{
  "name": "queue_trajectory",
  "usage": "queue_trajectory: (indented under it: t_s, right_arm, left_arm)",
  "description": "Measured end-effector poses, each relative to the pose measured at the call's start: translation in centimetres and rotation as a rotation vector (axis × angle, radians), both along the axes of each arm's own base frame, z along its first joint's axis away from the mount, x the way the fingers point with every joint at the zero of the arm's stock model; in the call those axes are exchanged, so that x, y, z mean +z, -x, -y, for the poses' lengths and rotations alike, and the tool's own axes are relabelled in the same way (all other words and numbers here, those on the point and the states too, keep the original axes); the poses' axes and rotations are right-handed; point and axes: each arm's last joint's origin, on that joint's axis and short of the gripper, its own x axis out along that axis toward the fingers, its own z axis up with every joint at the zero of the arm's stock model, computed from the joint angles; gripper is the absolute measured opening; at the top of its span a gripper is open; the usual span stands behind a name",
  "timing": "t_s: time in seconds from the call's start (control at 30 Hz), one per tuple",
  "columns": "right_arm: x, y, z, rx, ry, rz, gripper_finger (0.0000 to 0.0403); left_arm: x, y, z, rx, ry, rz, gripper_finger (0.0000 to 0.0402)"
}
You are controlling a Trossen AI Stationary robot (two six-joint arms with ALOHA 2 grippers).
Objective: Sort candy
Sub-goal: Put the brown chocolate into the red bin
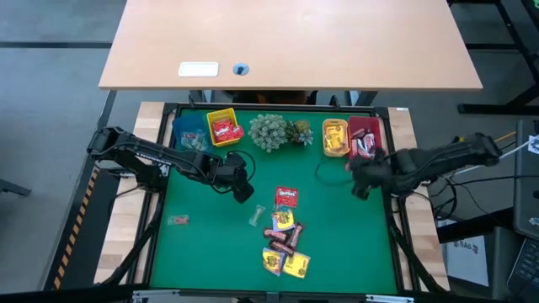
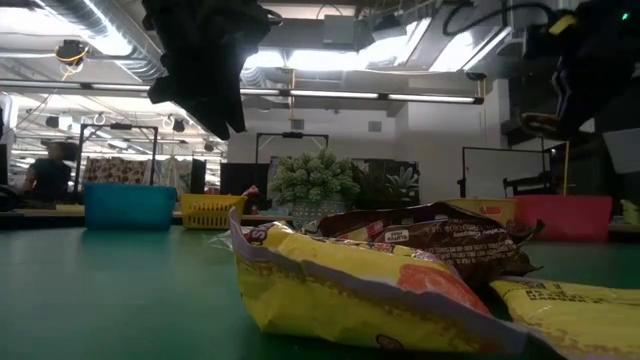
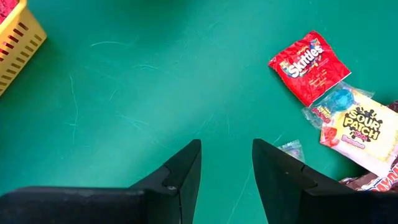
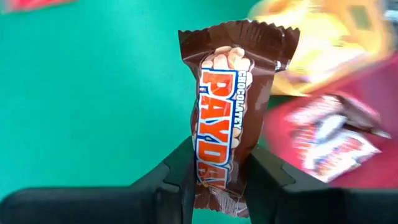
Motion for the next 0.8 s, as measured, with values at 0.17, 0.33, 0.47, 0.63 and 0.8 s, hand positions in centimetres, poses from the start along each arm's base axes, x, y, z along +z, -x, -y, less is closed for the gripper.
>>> queue_trajectory:
  t_s: [0.17,0.33,0.47,0.63,0.8]
  right_arm:
    - [0.2,2.9,3.1,-0.217,0.104,0.142,0.0104]
    - [0.9,4.0,4.9,-0.37,0.14,0.269,0.0104]
    - [1.6,4.0,6.2,-0.46,0.176,0.351,0.0104]
    - [2.0,3.7,7.9,-0.566,0.227,0.396,0.0104]
    - [1.7,4.0,9.5,-0.654,0.262,0.331,0.0104]
  left_arm:
    - [0.0,0.0,0.0,0.0,0.0,0.001,0.013]
    - [0.0,0.0,0.0,0.001,-0.002,0.001,0.013]
    - [0.0,0.0,0.0,0.001,-0.002,0.001,0.013]
    - [0.0,0.0,0.0,0.001,-0.002,0.002,0.013]
    - [0.0,0.0,0.0,0.001,-0.003,0.002,0.013]
